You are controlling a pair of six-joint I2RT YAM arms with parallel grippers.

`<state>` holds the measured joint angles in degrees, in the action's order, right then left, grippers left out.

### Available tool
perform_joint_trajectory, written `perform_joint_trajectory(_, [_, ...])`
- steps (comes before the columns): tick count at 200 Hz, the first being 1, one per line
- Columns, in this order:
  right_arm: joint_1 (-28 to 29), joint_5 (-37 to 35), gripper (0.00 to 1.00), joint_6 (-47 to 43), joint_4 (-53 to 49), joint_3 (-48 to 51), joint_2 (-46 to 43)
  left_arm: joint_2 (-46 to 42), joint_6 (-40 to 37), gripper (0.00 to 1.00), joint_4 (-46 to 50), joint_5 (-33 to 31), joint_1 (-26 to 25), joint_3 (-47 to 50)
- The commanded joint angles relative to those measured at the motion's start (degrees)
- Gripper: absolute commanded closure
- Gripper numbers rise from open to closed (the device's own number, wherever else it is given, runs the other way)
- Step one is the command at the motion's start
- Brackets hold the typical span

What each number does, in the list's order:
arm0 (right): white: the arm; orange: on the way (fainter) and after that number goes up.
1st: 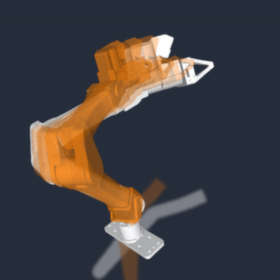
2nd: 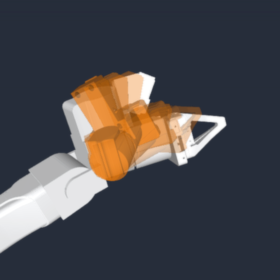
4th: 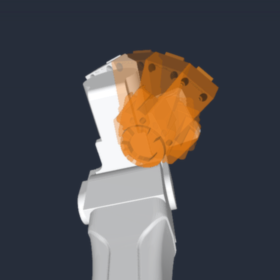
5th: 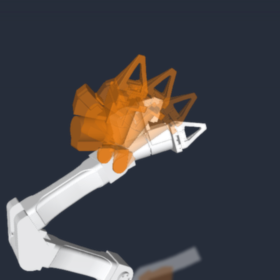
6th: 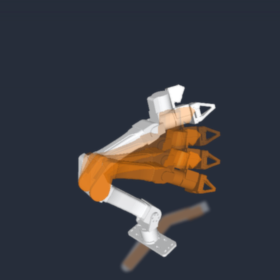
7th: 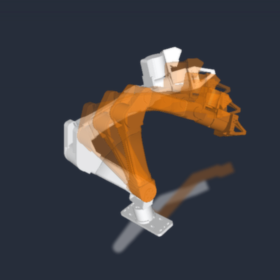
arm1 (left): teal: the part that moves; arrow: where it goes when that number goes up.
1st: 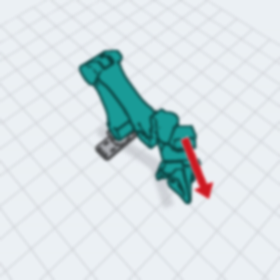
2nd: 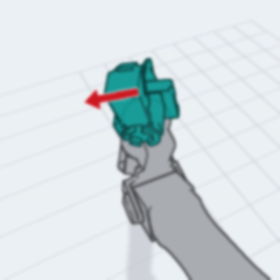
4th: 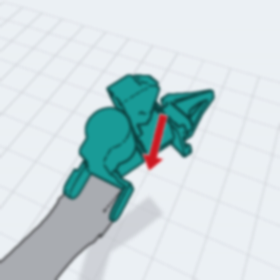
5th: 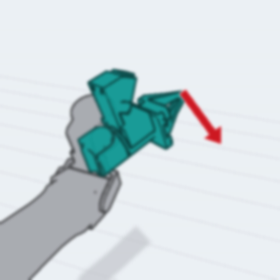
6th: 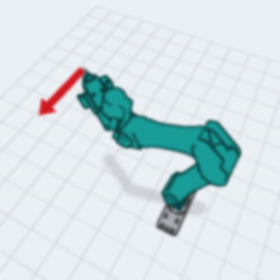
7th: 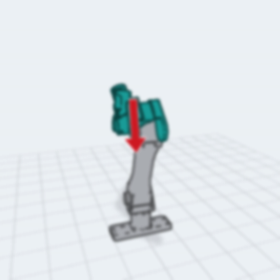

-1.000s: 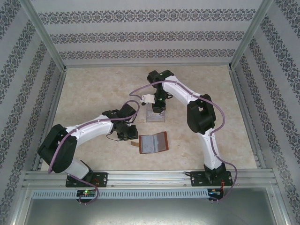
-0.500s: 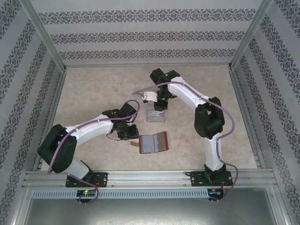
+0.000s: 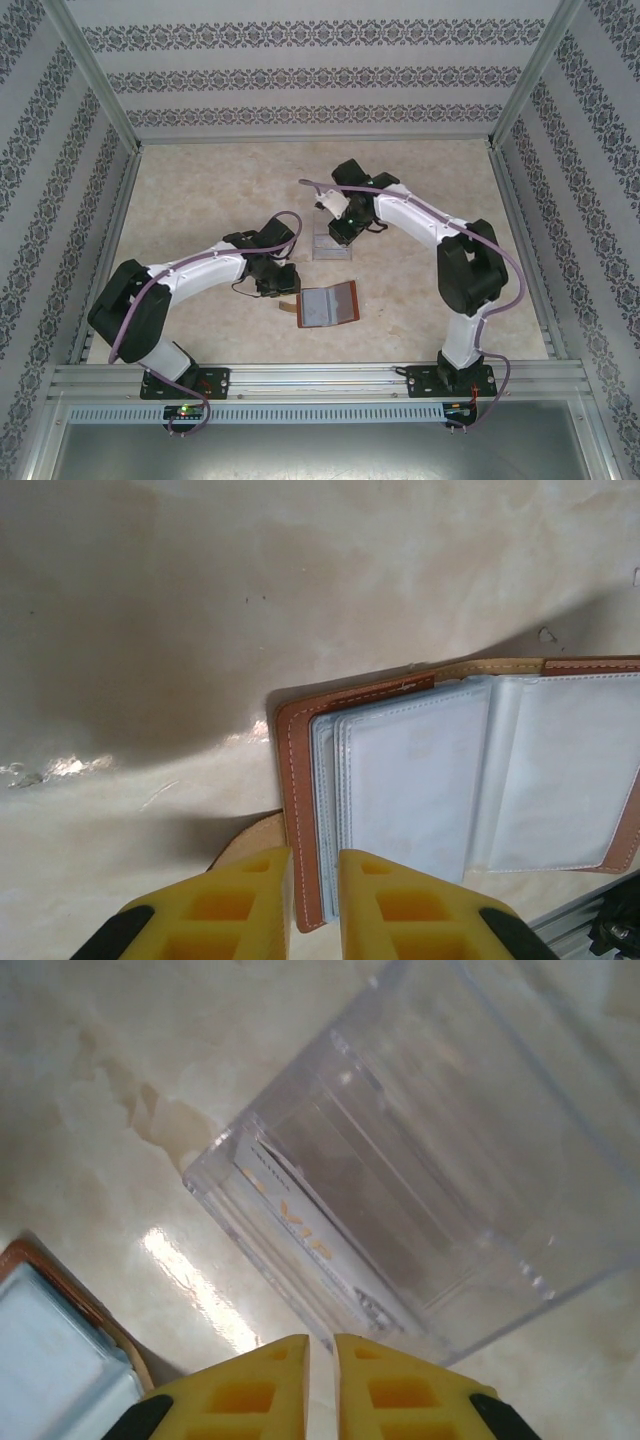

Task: Take the credit cards out of the card holder

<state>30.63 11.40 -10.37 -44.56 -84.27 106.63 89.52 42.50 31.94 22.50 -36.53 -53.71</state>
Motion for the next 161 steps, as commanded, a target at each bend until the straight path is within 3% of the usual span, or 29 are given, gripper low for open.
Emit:
perform_joint_trajectory(1, [-0.32,-0.17,0.89,18.72,8.40,3.60,-3.71,1.77,0.18,0.79,-2.00,1.16,-0.64,-1.07])
perform_joint_trajectory(48, [-0.88,4.01,0.90,28.05,11.58,3.43,-0.36,3.26,0.26,0.80,-2.74,1.53,-1.08,-0.82])
perform_joint_trajectory(161, [-0.84,3.54,0.90,28.91,13.00,2.54,5.00,3.26,0.45,0.80,-2.76,1.39,-1.08,-0.30])
